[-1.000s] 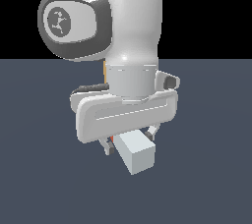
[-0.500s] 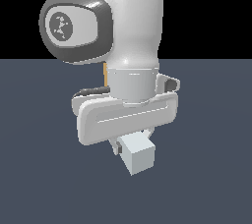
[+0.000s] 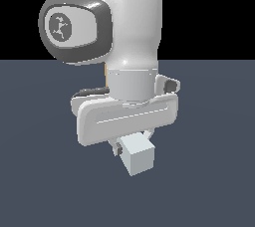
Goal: Insert the peg into the horizontal hole in a box.
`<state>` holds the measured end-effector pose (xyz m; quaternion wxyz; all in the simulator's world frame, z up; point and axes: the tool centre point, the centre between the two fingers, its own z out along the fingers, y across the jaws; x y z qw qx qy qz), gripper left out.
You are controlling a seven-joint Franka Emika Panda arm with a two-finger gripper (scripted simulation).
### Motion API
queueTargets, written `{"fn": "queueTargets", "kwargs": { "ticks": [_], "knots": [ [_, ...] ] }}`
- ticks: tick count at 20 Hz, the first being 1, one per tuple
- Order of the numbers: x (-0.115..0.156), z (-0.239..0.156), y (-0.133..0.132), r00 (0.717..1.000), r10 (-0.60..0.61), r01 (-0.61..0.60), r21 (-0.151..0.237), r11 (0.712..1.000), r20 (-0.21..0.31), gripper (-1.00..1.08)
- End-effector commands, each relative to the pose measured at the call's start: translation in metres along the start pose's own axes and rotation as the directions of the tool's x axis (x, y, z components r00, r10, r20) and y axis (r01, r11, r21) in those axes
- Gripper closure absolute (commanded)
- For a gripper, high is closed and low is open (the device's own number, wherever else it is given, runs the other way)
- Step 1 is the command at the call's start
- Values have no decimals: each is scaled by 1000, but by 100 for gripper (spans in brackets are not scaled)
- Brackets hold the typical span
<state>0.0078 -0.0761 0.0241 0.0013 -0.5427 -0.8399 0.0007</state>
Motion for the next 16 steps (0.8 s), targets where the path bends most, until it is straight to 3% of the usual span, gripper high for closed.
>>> {"fn": "queueTargets", "kwargs": {
  "ticks": [1,8,16],
  "knots": [
    [5,-3,1,1000,11,-11,-3,1000,1,108],
    [32,-13,-3,997,83,-83,-3,997,1,108],
    [80,-30,-4,977,212,-212,-3,977,0,108]
  ]
}}
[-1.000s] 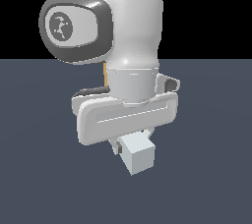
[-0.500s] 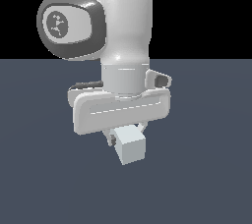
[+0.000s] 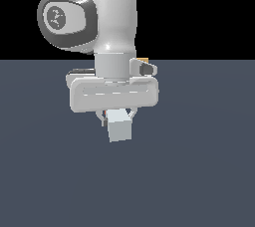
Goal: Insert the peg into the horizontal hole in a box.
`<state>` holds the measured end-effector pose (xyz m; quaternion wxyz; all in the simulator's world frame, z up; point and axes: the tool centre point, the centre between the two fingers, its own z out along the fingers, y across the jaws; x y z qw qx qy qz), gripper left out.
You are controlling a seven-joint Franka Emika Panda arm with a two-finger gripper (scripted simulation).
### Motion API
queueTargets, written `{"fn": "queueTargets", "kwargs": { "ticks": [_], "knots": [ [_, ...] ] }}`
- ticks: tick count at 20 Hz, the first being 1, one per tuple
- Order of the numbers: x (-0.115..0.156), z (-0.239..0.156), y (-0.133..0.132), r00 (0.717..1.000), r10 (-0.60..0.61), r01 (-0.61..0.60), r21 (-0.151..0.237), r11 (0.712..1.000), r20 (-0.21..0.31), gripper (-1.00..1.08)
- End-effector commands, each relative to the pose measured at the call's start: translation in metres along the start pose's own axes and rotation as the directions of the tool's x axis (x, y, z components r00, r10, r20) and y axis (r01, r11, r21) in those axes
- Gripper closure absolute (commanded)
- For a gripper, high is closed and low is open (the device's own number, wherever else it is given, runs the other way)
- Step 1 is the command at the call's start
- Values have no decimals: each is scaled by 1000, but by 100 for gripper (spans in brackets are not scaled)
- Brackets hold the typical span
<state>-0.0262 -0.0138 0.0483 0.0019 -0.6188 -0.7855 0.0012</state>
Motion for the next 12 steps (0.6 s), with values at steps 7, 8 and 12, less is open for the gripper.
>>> {"fn": "queueTargets", "kwargs": {
  "ticks": [7,8,12],
  "knots": [
    [54,-21,-3,990,144,-144,-5,990,0,108],
    [60,-23,-3,987,160,-160,-5,987,0,108],
    [85,-32,-1,975,223,-223,-5,975,0,108]
  ]
}}
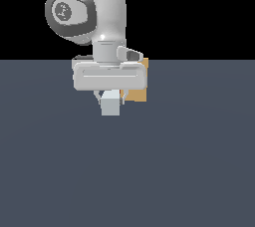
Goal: Insert the peg into the horizontal hole in a box.
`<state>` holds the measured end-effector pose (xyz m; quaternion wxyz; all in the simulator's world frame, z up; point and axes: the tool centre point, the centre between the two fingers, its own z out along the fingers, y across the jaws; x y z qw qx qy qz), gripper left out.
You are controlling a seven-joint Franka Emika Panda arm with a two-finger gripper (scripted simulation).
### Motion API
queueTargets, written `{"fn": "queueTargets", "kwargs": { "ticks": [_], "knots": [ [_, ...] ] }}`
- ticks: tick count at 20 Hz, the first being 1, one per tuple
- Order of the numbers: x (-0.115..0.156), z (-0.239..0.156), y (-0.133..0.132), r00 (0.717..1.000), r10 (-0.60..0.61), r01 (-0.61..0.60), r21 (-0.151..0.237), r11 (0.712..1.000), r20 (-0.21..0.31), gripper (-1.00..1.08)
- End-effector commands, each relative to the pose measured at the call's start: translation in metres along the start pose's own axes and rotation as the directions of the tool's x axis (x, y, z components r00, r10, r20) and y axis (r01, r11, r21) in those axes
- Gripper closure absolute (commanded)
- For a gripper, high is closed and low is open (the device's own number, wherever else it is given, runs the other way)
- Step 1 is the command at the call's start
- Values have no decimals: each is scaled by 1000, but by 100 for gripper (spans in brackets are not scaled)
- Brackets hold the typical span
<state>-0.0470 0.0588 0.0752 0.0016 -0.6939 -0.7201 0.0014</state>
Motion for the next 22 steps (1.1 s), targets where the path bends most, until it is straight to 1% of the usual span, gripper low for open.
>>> {"fn": "queueTargets", "kwargs": {
  "ticks": [1,6,12,17,22],
  "knots": [
    [15,-8,0,999,41,-41,-4,999,-1,108],
    [41,-17,-1,994,109,-109,-4,994,-1,108],
    [63,-24,0,986,164,-164,-4,986,0,108],
    [72,-28,2,982,188,-188,-4,982,0,108],
    [73,-28,3,981,192,-192,-4,981,0,108]
  ]
}}
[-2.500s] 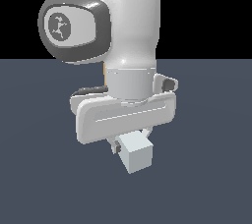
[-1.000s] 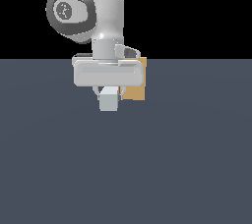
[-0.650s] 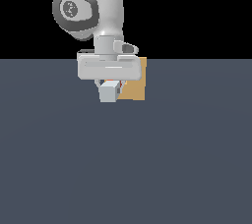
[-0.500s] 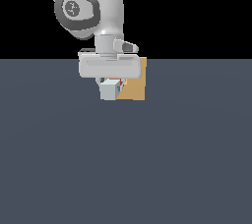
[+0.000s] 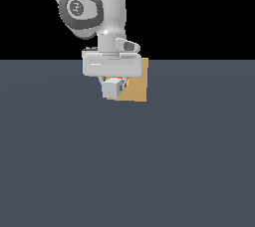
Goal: Insert the peg into the horizontal hole in a box.
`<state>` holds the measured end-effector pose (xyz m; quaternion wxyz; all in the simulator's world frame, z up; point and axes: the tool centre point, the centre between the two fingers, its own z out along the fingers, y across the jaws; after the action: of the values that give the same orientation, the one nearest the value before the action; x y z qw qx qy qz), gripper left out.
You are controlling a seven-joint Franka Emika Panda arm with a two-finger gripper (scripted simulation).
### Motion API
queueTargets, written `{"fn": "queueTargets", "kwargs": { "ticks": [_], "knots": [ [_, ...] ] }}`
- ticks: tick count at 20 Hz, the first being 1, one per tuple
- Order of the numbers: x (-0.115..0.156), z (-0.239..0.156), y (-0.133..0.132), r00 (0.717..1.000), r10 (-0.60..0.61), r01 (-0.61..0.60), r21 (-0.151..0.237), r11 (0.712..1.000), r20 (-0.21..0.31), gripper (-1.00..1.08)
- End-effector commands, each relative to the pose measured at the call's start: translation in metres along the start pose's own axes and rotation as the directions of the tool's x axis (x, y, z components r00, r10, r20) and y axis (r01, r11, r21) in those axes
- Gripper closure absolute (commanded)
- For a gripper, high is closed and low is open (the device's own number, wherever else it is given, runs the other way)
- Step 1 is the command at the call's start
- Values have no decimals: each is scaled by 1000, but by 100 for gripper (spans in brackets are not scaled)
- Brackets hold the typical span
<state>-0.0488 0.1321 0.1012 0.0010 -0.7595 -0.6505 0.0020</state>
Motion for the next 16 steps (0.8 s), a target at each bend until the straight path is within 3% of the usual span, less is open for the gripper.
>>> {"fn": "queueTargets", "kwargs": {
  "ticks": [1,16],
  "knots": [
    [0,-2,2,1000,0,0,-4,1000,-2,108],
    [0,-1,2,1000,-5,5,-3,1000,-2,108]
  ]
}}
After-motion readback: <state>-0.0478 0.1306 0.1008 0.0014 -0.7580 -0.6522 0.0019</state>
